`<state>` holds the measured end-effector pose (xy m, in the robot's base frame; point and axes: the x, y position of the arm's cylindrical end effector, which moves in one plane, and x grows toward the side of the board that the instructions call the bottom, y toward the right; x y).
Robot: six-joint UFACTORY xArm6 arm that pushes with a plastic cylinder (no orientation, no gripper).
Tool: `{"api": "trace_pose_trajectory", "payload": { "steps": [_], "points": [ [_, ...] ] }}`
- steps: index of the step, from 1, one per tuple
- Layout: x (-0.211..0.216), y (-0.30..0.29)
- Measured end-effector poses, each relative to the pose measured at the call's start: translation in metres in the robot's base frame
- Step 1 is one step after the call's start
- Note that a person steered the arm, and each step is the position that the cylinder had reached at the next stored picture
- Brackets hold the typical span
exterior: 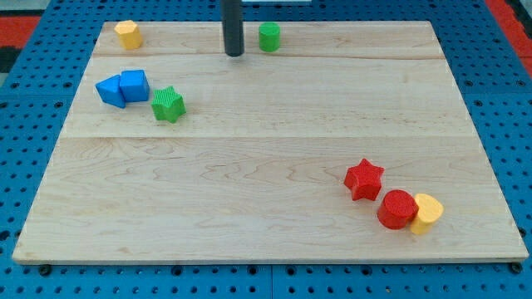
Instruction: Put your arm at the bottom of the red circle
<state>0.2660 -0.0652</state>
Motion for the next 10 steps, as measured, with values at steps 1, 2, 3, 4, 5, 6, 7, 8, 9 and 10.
{"api": "trace_pose_trajectory", "payload": {
  "steps": [1, 2, 3, 4, 5, 6, 7, 8, 9, 10],
  "points": [
    [0.001, -0.014],
    [0.032, -0.012],
    [0.080, -0.003],
    [0.081, 0.060],
    [0.084, 0.156],
    [0.110, 0.257],
    [0.172, 0.340],
    [0.268, 0.361],
    [0.342, 0.342],
    [0.352, 0.276]
  ]
}}
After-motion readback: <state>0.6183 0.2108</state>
